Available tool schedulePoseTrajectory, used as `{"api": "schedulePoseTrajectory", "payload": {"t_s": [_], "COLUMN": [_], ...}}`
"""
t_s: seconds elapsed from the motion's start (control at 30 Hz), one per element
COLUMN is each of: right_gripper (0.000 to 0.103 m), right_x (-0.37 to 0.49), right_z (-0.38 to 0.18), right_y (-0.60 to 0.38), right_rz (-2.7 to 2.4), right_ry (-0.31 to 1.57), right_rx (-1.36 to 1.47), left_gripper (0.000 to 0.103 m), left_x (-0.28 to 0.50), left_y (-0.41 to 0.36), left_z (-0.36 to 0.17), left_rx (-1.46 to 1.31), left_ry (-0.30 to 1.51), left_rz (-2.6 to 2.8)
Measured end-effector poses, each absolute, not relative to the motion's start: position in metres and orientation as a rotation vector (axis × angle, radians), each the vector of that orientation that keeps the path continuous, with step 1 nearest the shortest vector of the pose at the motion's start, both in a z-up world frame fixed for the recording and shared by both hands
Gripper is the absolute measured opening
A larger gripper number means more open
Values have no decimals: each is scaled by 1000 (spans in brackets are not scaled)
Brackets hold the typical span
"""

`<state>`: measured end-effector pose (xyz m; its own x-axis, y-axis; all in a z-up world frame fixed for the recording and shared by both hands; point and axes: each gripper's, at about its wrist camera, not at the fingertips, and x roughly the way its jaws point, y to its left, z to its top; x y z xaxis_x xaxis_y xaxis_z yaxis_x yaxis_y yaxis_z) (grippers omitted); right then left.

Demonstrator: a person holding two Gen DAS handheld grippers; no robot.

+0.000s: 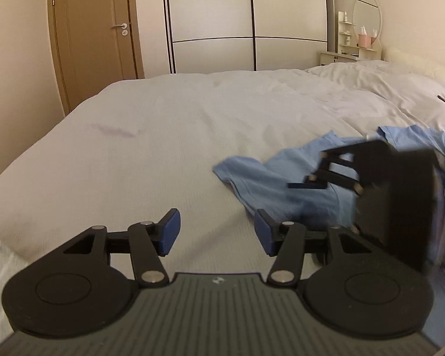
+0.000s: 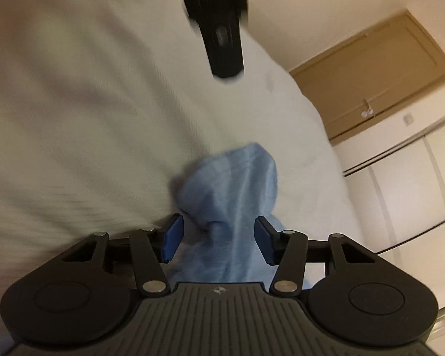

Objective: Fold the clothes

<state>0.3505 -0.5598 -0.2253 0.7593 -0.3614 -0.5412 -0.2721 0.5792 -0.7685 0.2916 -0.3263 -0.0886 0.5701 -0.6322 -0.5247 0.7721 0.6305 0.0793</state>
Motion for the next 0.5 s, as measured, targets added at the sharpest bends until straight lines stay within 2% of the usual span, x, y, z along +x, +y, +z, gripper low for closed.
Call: {"api": "schedulePoseTrajectory", "payload": {"t_s": [0.07,0.1,0.13,0.27,0.33,0.5], "right_gripper": [27,13,9,9,14,26], "right_x": [355,356,353,326,315,296], "right_z": [-230,-229,-224,-183,-167,-142], "right_y": [-561,-562,-561,-553,-553,-579], "right_rz": [-62,-69,-68,-41,-29,-67], "right_ry": [724,710,682,496,444,438], "right_rx": [-1003,-1010,-998,-910,-880,-743], "left_gripper": [52,53,54,55,61,61], "left_x": [286,285,284,284,282,276], "left_y": [-317,-313,-309,-305,-309,-334], "left_z": [-92,-94,-96,-103,-106,-115], "left_rx": [313,309,304,324,349,440], "left_ry": [486,489,493,505,503,476], "left_rz": [-836,-832,-825,-832,-861,-940]}}
